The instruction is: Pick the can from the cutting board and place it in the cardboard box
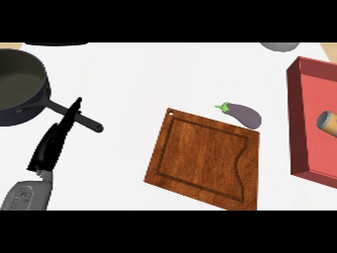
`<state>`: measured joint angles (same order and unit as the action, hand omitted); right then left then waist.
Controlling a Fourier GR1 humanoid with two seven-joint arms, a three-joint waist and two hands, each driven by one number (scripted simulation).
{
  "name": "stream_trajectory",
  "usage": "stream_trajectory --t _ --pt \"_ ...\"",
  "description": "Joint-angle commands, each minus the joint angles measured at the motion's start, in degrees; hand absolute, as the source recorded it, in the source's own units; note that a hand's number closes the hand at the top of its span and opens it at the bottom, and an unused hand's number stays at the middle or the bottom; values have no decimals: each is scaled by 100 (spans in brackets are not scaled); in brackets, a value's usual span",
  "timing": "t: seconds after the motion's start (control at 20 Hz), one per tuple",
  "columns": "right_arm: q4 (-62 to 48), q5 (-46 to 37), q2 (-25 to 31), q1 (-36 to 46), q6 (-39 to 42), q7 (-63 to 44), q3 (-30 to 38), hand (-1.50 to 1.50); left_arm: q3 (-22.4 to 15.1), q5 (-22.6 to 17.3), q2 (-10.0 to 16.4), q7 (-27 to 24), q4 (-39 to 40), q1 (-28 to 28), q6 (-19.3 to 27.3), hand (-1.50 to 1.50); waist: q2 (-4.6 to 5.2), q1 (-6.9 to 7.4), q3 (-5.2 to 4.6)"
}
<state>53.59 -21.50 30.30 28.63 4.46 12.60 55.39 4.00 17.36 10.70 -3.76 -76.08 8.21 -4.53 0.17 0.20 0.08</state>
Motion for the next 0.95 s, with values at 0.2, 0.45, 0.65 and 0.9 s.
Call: stream_trajectory --t 0.2,0.45,0.65,0.9 --pt "-1723 724 965 -498 -84 1656 716 -150 -55 -46 -57 162 -427 -220 -61 0 11 51 9" --pt "-2499 1083 1491 -727 105 2209 783 -150 12 -139 -14 511 -489 -51 -209 0 -1 26 5" --pt "-3142 1121 1732 -1141 323 2970 803 -150 19 62 -51 143 19 119 25 0 15 -2 11" --pt "-3672 1114 2373 -1184 622 3016 631 -150 164 -183 166 154 -351 -166 -283 0 8 60 15"
